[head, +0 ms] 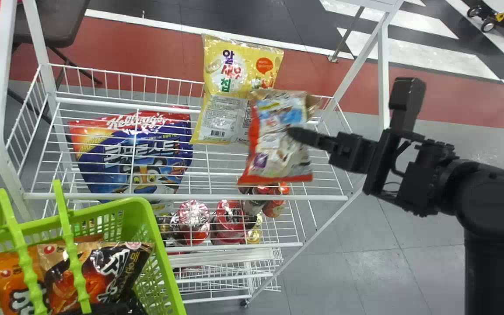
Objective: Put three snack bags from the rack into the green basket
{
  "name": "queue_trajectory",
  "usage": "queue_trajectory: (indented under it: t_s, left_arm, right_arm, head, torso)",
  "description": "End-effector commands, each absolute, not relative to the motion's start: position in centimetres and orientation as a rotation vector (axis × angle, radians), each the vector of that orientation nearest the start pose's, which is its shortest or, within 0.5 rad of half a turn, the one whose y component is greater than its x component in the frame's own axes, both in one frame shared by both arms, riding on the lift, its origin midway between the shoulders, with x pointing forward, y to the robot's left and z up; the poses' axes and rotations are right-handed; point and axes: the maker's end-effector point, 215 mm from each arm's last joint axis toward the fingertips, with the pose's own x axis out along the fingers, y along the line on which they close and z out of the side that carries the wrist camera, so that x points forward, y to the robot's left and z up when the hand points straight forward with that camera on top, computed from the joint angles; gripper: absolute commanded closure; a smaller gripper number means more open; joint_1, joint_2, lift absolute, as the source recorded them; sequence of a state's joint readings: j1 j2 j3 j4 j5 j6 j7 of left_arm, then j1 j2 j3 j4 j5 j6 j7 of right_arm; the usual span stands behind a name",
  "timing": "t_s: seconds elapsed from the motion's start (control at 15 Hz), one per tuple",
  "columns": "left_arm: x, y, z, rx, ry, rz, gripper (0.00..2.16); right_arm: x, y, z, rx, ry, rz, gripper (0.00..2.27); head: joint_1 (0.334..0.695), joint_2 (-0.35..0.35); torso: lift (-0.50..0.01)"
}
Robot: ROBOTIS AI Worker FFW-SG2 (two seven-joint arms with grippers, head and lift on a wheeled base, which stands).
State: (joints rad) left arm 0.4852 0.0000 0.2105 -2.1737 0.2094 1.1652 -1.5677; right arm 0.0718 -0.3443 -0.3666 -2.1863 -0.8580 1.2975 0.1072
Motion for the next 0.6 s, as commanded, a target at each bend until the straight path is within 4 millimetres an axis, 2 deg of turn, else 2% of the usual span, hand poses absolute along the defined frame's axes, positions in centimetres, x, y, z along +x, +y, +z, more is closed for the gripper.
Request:
queue_trajectory:
  t_s: [0.0,0.2,0.27,0.33,0.4,0.53]
  left_arm:
    - [22.5,6.9,-34.2,-0.937,0.645,-1.346,2.15]
    - [22.4,6.1,-34.3,-0.931,0.652,-1.358,2.15]
    - [22.4,5.9,-34.3,-0.929,0.656,-1.359,2.15]
    - [22.3,5.6,-34.5,-0.929,0.661,-1.359,2.15]
    - [22.2,5.3,-34.4,-0.929,0.663,-1.366,2.15]
    - [22.1,4.7,-34.3,-0.928,0.664,-1.382,2.15]
  right_arm:
    - [44.5,-20.9,-33.6,0.351,0.711,0.483,2.25]
    - [41.6,-15.1,-35.0,0.367,0.784,0.602,2.25]
    - [41.0,-13.5,-35.1,0.370,0.797,0.634,2.25]
    - [40.2,-11.7,-35.4,0.372,0.814,0.670,2.25]
    - [39.6,-10.0,-35.5,0.373,0.824,0.701,2.25]
    - [38.4,-7.3,-35.8,0.377,0.848,0.751,2.25]
  head:
    - [0.695,-0.312]
    - [0.695,-0.247]
    - [0.695,-0.203]
    - [0.695,-0.203]
    - [0.695,-0.157]
    - [0.695,-0.121]
  torso:
    - [0.000]
    - [0.000]
    - [0.000]
    - [0.000]
    - [0.000]
    - [0.000]
